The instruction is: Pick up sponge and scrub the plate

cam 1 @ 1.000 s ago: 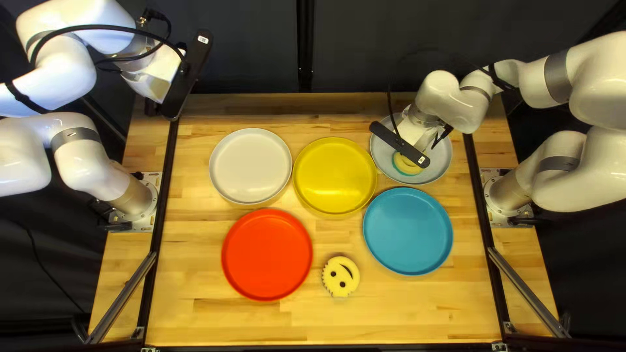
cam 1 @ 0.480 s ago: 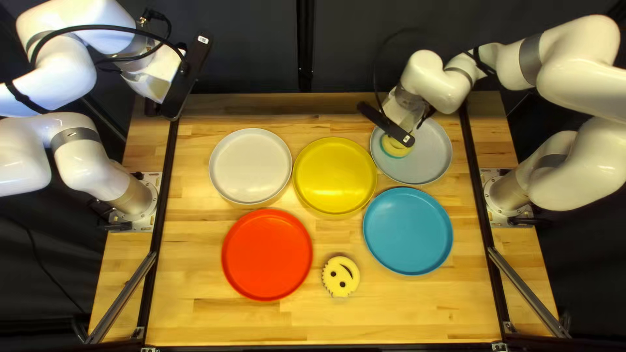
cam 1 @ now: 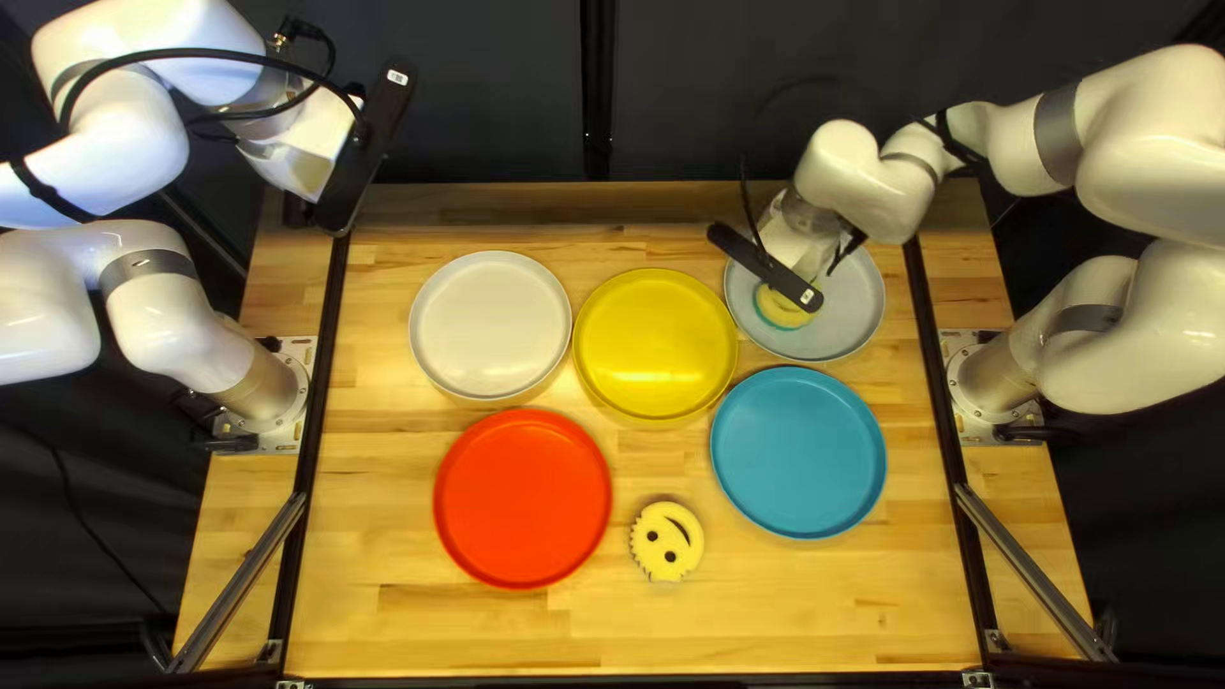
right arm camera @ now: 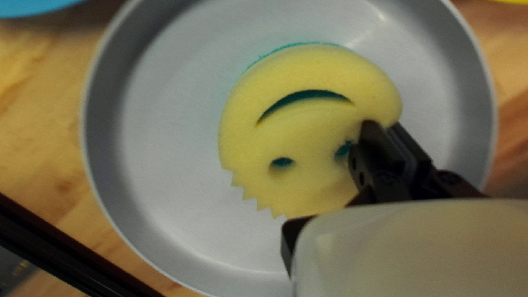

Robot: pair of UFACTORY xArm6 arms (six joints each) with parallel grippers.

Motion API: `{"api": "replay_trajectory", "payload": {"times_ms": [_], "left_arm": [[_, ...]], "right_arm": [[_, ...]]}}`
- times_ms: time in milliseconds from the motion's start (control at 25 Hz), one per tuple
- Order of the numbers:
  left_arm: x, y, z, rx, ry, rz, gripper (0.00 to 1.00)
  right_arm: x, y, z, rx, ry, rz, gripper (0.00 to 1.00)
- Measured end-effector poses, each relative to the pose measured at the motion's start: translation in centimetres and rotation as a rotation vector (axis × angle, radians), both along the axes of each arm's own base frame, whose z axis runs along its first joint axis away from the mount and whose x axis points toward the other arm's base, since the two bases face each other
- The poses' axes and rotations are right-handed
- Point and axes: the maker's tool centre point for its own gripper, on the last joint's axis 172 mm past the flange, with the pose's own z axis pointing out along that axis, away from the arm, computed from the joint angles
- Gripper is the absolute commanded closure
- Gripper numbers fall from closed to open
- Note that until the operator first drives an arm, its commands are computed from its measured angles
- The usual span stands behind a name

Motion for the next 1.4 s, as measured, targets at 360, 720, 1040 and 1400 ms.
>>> {"api": "replay_trajectory", "payload": {"times_ms": [360, 720, 1040, 1400], "left_arm": [[0.0, 0.0, 0.0, 0.0, 0.0, 0.0, 0.0], [0.0, 0.0, 0.0, 0.0, 0.0, 0.0, 0.0], [0.0, 0.0, 0.0, 0.0, 0.0, 0.0, 0.0], [0.0, 0.0, 0.0, 0.0, 0.0, 0.0, 0.0]], "right_arm": [[0.9, -2.4, 1.0, -0.011, 0.001, -0.008, 1.0], [2.9, -8.6, 0.7, 0.009, 0.003, -0.044, 1.0], [2.5, -6.3, 1.1, 0.013, 0.005, -0.051, 1.0], [3.2, -1.7, 1.3, -0.028, -0.003, 0.003, 1.0]]}}
